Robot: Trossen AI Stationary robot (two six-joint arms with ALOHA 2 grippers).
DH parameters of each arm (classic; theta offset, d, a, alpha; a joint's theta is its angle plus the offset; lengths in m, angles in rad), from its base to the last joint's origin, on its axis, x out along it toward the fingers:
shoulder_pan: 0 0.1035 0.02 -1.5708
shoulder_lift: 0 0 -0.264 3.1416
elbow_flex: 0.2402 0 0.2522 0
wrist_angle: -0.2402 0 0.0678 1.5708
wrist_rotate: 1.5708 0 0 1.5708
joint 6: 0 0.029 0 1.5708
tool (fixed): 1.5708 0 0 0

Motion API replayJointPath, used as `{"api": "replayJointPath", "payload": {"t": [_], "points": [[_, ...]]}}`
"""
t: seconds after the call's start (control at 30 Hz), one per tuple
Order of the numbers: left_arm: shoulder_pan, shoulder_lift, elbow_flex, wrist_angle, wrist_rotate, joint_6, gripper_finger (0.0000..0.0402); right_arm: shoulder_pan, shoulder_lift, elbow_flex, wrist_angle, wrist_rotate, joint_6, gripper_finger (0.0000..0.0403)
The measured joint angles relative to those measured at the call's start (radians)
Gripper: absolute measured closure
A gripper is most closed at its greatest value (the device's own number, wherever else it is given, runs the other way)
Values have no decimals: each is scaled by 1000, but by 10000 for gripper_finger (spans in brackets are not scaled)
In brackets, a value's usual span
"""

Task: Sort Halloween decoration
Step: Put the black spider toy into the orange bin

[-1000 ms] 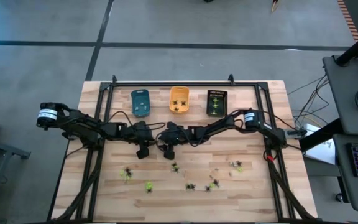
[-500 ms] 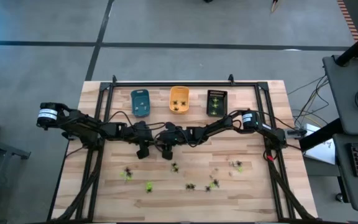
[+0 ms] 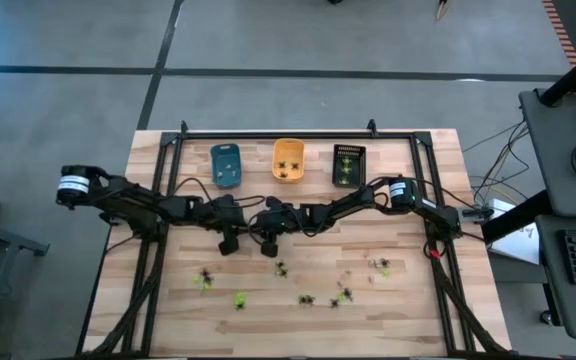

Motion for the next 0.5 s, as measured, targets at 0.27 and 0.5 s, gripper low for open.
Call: {"api": "replayJointPath", "payload": {"t": [0.27,0.5], "points": [[-1,-84,0,-39,18,-8,324,0,-4,-1,-3,-3,-4,377],[-1,-204,0,-79,23,-8,324,-1,-24,-3,-18,-19,-25,394]]}}
